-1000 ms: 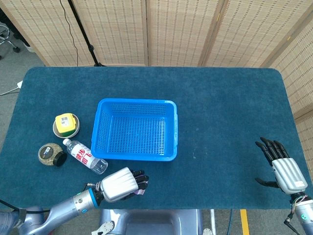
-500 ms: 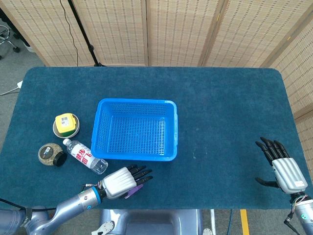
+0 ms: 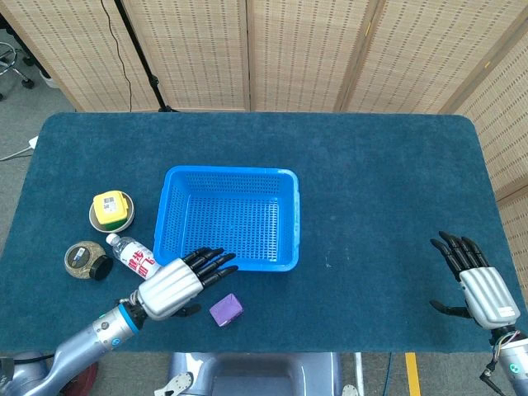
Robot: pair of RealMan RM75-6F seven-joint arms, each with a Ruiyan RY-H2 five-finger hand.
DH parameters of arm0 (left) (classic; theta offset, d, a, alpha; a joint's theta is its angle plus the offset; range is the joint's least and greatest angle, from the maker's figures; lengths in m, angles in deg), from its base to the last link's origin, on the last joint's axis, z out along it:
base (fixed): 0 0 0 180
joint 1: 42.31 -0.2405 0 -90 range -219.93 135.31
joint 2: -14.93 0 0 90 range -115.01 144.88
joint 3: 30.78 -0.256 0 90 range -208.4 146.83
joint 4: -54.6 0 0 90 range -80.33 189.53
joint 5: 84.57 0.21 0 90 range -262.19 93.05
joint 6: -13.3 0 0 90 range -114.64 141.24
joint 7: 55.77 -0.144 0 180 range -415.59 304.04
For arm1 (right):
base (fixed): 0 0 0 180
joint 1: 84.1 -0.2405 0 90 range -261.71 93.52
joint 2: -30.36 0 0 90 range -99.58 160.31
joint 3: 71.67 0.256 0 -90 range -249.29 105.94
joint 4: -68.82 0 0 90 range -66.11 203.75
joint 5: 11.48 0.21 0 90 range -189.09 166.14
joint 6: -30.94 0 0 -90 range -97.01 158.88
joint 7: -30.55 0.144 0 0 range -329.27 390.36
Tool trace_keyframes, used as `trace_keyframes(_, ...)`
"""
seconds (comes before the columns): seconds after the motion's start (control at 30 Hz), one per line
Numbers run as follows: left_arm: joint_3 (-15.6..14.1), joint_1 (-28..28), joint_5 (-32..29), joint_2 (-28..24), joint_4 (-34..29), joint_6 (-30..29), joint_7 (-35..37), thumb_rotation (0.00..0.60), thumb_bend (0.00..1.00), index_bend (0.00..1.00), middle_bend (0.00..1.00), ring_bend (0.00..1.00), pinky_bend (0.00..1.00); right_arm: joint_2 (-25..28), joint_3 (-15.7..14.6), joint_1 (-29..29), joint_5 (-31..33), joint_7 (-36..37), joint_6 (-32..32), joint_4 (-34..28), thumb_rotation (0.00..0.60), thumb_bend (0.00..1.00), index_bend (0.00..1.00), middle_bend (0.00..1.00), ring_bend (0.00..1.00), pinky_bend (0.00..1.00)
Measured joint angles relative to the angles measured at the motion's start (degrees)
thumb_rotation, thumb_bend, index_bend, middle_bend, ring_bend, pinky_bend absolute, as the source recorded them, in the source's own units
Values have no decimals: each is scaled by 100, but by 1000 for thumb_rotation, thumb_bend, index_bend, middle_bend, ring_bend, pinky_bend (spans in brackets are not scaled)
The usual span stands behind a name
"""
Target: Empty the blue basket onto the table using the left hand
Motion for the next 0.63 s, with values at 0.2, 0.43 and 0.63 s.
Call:
trace_keyframes(0.2,-24,-683,15,-266,309,-935,-93,600,212,0,0,0,0,14,-24,7,-58,10,-33,-16,600,0,15,25,0,0)
trace_keyframes(0.43,119,-1646,-747,-42,851,-1983,-172,600,212,0,0,0,0,0,3,21,-33,-45,-74,37,600,0,2,0,0,0)
trace_keyframes(0.63,236,-2379,-1255,329,1305,-2716,-8,600,212,0,0,0,0,-102,110,90,74,-524,-240,127,600,0,0,0,0,0)
